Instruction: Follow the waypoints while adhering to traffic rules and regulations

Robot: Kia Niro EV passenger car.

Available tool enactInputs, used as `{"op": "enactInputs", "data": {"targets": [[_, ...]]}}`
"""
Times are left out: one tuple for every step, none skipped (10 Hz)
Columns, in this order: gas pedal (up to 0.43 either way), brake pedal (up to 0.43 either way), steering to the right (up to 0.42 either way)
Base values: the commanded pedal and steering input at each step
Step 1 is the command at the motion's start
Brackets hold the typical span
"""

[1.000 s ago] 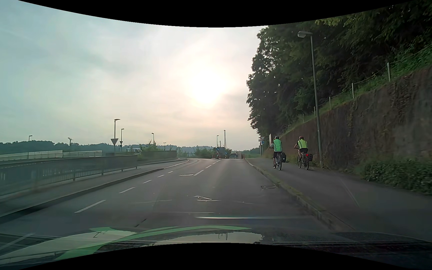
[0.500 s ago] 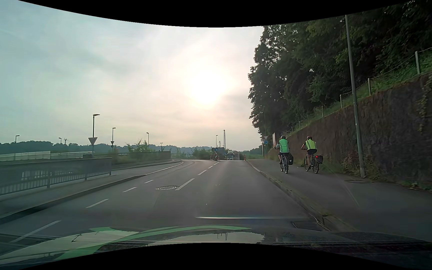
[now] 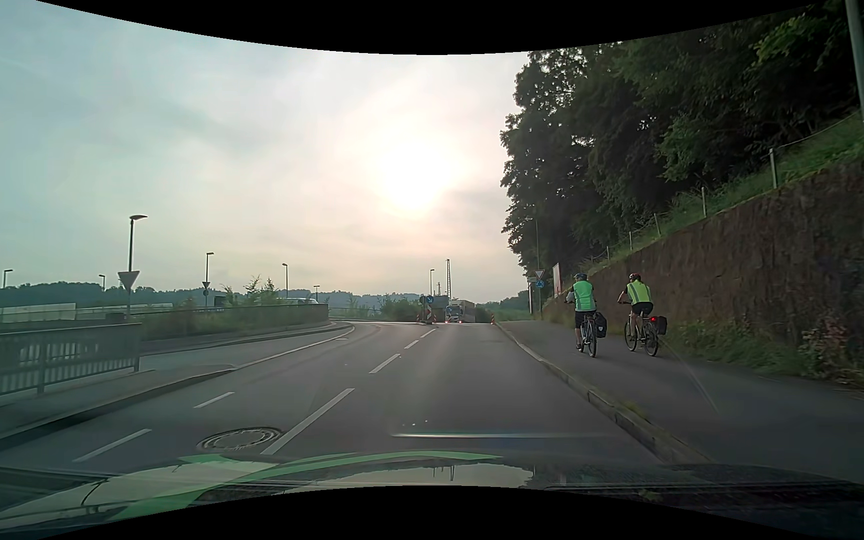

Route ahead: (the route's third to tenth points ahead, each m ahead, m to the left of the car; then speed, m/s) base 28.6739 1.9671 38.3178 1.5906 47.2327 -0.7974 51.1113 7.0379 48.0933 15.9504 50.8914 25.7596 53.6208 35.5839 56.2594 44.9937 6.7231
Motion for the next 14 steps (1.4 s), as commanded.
{"op": "enactInputs", "data": {"targets": [[0.047, 0.000, -0.001], [0.059, 0.000, -0.001], [0.059, 0.000, 0.000], [0.059, 0.000, 0.000], [0.059, 0.000, 0.000], [0.067, 0.000, 0.000], [0.067, 0.000, 0.000], [0.067, 0.000, 0.002], [0.079, 0.000, 0.003], [0.079, 0.000, 0.003], [0.079, 0.000, 0.003], [0.079, 0.000, 0.004], [0.079, 0.000, 0.006], [0.087, 0.000, 0.008]]}}
